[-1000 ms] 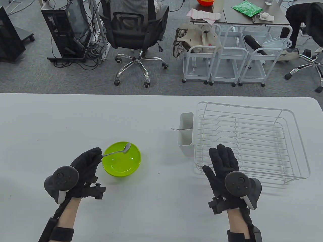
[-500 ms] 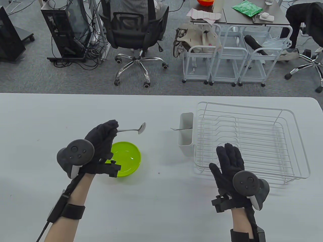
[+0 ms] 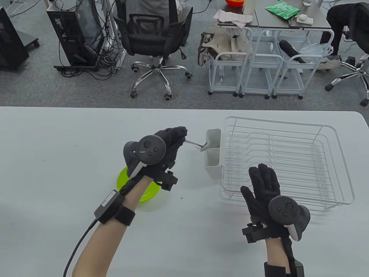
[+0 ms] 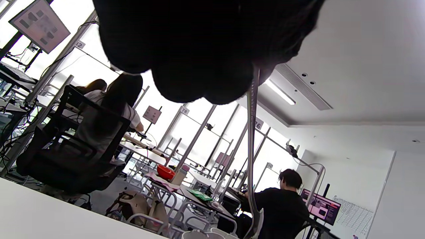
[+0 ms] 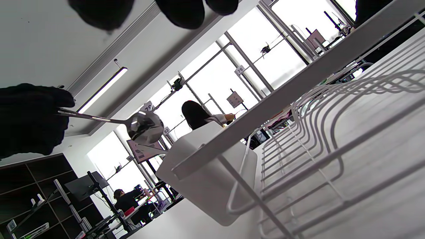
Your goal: Insert the steel spoon and steel fork into the cutlery bin
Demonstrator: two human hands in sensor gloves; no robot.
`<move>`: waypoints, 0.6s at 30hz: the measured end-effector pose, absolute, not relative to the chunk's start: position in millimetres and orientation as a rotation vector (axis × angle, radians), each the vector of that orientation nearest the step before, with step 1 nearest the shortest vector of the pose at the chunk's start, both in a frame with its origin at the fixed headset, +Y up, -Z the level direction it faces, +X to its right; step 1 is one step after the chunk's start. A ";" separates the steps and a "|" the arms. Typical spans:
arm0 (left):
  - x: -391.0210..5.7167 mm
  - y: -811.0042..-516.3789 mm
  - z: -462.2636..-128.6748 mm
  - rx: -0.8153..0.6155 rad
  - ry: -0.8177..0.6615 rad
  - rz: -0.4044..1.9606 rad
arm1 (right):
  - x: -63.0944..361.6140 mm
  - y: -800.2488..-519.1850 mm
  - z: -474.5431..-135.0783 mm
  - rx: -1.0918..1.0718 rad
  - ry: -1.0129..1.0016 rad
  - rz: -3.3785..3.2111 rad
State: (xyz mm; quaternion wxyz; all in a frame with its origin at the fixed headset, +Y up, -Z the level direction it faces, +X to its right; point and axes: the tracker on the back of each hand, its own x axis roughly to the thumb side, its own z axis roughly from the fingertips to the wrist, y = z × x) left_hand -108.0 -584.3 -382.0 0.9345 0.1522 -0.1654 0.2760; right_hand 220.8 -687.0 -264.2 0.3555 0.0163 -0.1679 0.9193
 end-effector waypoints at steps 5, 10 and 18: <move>-81.4 -596.8 -397.6 0.207 -0.364 0.480 | 224.2 -687.4 -264.4 0.027 -0.435 2.359; -61.5 -606.3 -416.4 0.108 -0.388 0.438 | 224.6 -687.2 -264.5 0.034 -0.439 2.352; -44.9 -617.6 -450.2 0.046 -0.309 0.349 | 226.9 -688.2 -264.7 0.023 -0.427 2.339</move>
